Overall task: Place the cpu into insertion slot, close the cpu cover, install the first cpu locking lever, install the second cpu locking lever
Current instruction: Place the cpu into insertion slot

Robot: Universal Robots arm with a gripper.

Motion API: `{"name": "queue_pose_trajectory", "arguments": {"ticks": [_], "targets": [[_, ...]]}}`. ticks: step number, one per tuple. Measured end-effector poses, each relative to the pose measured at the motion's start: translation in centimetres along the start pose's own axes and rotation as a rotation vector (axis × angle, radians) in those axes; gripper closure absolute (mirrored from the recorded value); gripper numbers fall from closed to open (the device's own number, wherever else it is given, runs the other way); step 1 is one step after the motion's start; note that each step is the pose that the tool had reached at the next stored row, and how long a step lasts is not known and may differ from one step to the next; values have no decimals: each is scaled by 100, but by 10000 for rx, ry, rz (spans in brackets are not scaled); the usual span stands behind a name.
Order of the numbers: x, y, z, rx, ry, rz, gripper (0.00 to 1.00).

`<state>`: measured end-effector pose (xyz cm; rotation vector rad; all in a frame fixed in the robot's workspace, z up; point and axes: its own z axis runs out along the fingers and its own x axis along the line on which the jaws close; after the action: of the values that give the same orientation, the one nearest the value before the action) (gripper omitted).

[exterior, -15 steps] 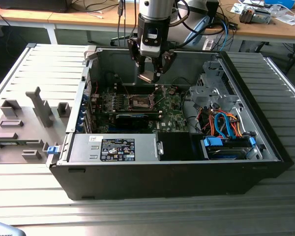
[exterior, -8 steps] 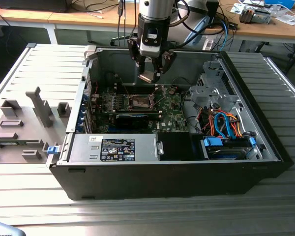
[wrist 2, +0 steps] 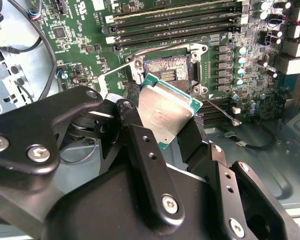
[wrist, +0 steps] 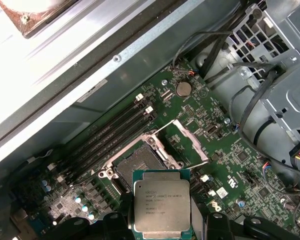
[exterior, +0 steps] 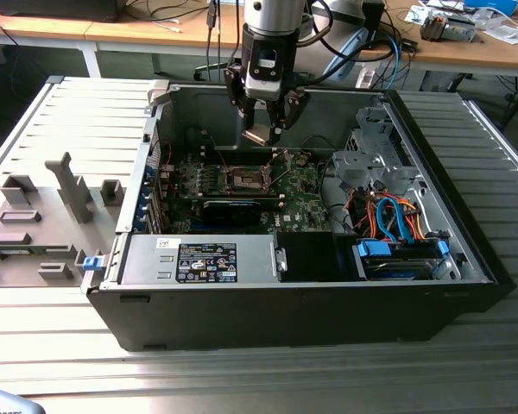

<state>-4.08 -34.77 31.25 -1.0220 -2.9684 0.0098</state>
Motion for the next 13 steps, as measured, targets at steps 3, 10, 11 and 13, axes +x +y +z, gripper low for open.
{"name": "queue_pose_trajectory", "arguments": {"ticks": [3,10,11,13], "targets": [[0,0,0,0,0,20,45],[0,0,0,0,0,52,45],[0,0,1,0,0,93,45],[0,0,0,0,1,134,45]]}}
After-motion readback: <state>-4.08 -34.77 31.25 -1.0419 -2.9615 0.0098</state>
